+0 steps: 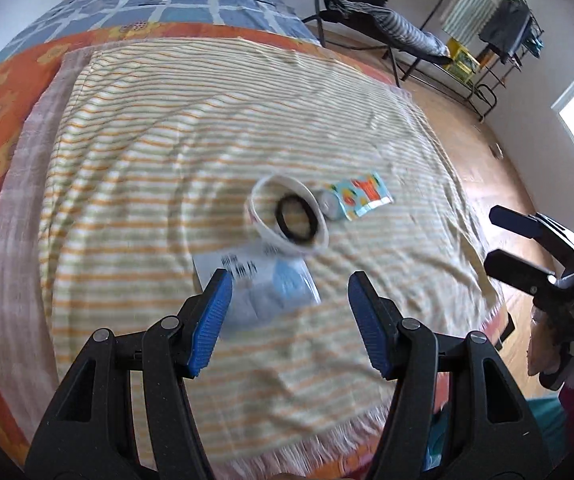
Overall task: Collect trash
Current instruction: 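Move both tools back over the bed toward the wipe packet and tube, then grasp the alcohol wipe packet with the left tool while the right tool grasps the blue tube, then carry the wipe packet and blue tube over the blue basket, then open both tools to drop the packet and tube into the basket, then move both tools back over the bed toward the tape roll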
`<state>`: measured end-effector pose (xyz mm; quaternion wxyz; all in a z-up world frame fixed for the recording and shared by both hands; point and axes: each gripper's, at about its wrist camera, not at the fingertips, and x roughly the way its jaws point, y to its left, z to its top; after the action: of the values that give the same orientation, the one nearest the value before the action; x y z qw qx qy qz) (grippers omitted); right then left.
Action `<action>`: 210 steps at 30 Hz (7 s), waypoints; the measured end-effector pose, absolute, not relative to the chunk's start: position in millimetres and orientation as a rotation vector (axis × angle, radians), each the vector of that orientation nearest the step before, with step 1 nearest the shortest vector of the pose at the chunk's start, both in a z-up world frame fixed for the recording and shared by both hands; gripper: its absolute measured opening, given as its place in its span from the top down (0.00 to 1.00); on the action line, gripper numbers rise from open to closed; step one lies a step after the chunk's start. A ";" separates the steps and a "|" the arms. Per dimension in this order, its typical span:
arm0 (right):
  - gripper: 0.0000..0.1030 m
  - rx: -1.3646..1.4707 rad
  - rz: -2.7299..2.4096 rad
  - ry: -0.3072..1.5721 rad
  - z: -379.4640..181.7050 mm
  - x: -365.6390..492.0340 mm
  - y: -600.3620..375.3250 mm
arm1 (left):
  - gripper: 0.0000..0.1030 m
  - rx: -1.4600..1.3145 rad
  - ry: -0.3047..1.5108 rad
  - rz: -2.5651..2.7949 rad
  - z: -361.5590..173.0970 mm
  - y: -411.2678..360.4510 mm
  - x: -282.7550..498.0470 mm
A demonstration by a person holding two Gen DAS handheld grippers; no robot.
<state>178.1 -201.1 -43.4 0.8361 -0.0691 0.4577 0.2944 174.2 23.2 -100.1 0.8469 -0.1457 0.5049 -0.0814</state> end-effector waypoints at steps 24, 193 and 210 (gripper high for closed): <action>0.29 0.010 0.692 1.139 -108.9 292.8 -142.7 | 0.40 -0.247 1.214 -0.327 -134.1 0.0 187.1; 0.19 -0.352 0.694 1.137 -111.8 -53.6 -200.6 | 0.38 0.099 1.216 -0.250 -157.4 -83.1 -72.5; 0.16 -0.288 0.657 1.108 -80.5 -21.9 -198.4 | 0.38 0.052 1.127 -0.152 -106.8 -52.6 -14.8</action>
<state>-21.9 -198.4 -80.5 0.7901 -0.1338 0.5146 0.3050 -14.8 -52.6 -106.8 0.8423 0.0245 0.5337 -0.0718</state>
